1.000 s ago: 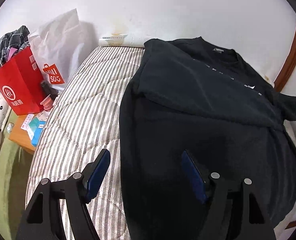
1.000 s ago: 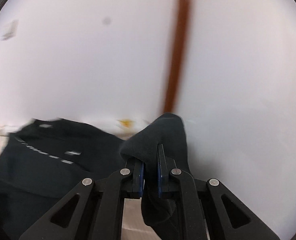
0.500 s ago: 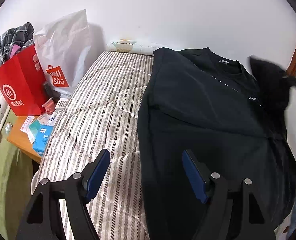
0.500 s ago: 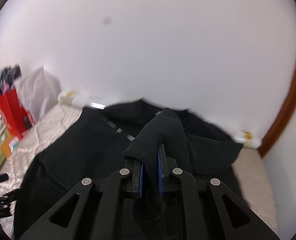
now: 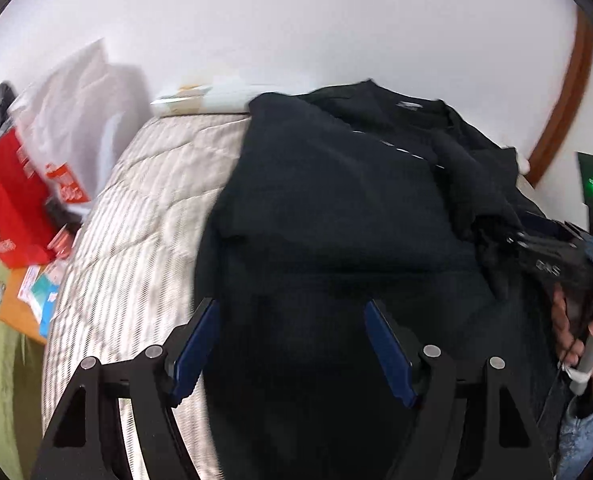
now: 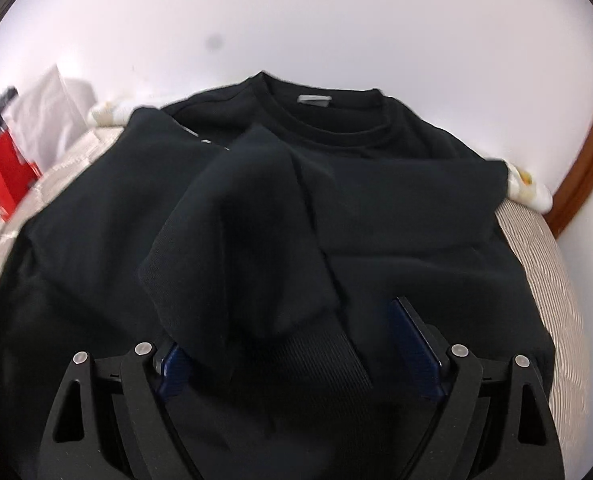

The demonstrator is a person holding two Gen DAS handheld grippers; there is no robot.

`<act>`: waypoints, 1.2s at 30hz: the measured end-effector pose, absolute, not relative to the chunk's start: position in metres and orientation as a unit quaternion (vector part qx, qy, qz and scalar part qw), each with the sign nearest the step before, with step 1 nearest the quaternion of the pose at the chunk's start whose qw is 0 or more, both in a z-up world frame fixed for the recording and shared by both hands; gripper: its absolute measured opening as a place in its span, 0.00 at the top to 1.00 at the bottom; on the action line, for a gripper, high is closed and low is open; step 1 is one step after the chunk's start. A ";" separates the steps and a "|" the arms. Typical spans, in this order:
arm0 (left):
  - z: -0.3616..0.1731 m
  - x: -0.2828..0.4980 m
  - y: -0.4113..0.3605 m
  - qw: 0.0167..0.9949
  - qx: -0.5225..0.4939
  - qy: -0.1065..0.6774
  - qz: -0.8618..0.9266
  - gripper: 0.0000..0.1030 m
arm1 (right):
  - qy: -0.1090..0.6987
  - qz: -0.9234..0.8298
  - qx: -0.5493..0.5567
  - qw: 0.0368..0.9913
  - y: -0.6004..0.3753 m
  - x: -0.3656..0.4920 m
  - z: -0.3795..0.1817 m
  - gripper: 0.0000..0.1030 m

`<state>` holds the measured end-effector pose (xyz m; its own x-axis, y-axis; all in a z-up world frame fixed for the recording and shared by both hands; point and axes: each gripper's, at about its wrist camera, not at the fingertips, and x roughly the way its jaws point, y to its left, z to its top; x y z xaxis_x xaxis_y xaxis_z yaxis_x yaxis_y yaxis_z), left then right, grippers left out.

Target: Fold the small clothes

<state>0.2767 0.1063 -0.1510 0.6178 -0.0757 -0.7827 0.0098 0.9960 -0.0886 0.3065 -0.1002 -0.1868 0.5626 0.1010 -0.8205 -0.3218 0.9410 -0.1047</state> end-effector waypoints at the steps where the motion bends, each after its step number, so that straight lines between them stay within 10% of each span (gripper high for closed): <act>1: -0.150 0.278 0.099 0.898 -0.032 0.437 -0.029 0.30 | 0.448 0.123 -0.113 0.878 -0.108 0.299 -0.181 0.14; 36: -0.181 0.342 -0.156 0.878 0.203 0.427 -0.074 0.29 | 0.412 -0.002 0.003 0.911 -0.321 0.215 -0.133 0.32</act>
<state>0.3423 -0.1565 -0.1807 0.6246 0.0435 -0.7797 0.3037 0.9063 0.2939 0.2151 -0.3207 -0.1331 0.6610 -0.0016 -0.7504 0.0069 1.0000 0.0040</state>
